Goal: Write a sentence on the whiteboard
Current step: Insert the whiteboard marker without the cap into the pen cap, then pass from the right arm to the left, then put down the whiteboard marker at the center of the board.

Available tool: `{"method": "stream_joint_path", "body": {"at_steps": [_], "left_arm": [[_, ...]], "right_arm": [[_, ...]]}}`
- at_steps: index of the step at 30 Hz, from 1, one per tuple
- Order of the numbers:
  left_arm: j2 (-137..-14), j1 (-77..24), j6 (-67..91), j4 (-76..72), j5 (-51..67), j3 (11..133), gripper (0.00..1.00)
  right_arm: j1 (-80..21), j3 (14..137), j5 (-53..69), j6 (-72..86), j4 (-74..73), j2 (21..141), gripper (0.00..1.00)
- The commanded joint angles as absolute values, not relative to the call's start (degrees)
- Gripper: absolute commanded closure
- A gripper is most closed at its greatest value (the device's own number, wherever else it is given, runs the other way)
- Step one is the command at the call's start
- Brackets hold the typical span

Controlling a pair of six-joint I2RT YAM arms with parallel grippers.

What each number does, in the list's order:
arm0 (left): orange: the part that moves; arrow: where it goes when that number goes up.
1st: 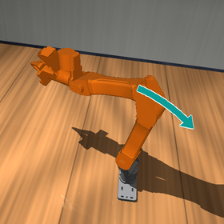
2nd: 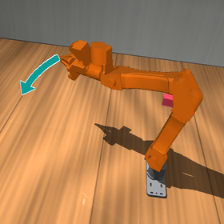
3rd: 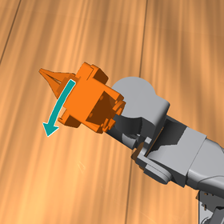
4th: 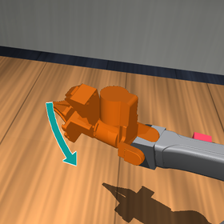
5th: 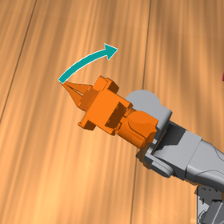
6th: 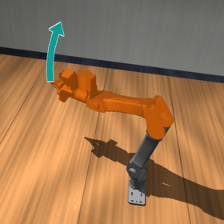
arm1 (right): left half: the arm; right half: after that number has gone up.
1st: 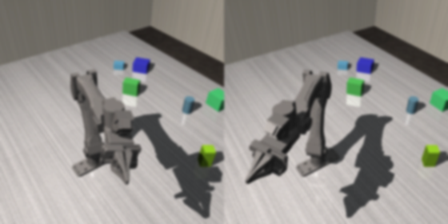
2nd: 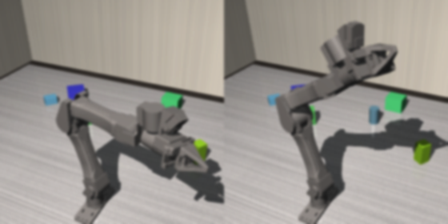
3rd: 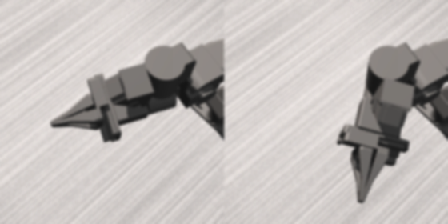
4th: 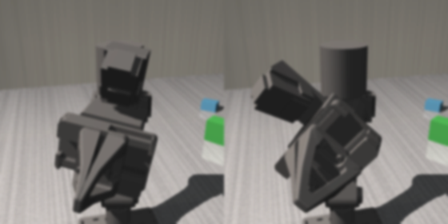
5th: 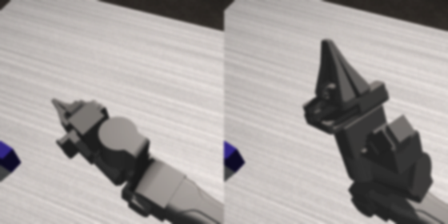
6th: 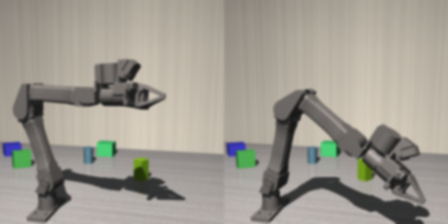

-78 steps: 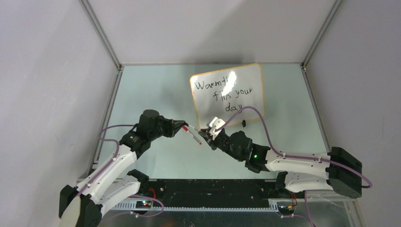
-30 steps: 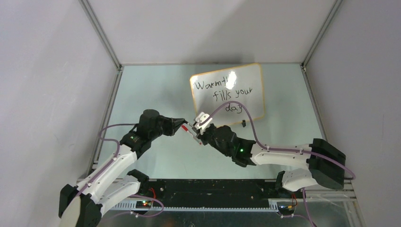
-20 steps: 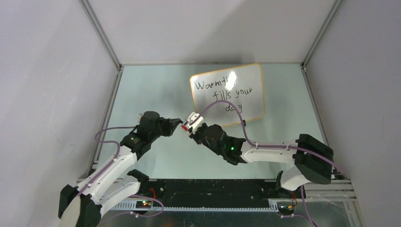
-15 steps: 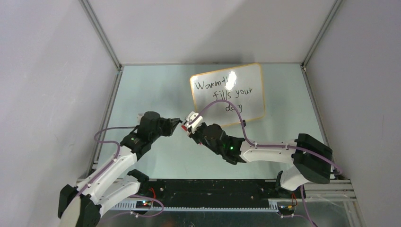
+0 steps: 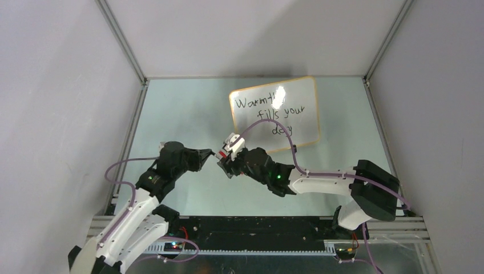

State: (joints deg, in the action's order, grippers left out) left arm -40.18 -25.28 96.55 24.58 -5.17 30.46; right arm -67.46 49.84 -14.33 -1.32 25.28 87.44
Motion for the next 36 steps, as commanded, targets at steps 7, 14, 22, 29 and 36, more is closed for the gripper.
{"method": "stream_joint_path", "body": {"at_steps": [7,14,22,29,36], "left_arm": [[-51.35,-13.50,71.65,37.18,-5.24,35.12,1.00],[-68.34,-13.19,57.62,39.74,-14.31,44.08,1.00],[-83.38,-13.33,52.42,36.08,-18.53,50.56,1.00],[-86.45,-13.27,46.93,24.98,-13.64,49.33,0.80],[-82.44,-13.28,40.01,23.90,-14.44,48.84,0.50]], "right_arm": [[-65.19,46.22,-6.27,4.91,28.53,83.34,0.21],[-61.98,41.93,-4.43,7.38,31.15,79.08,0.20],[-61.43,38.43,-9.61,8.09,31.58,74.42,0.23],[-57.66,32.08,-17.39,11.60,32.63,67.20,0.23],[-43.82,32.10,-19.05,20.21,15.66,55.76,0.27]]}}
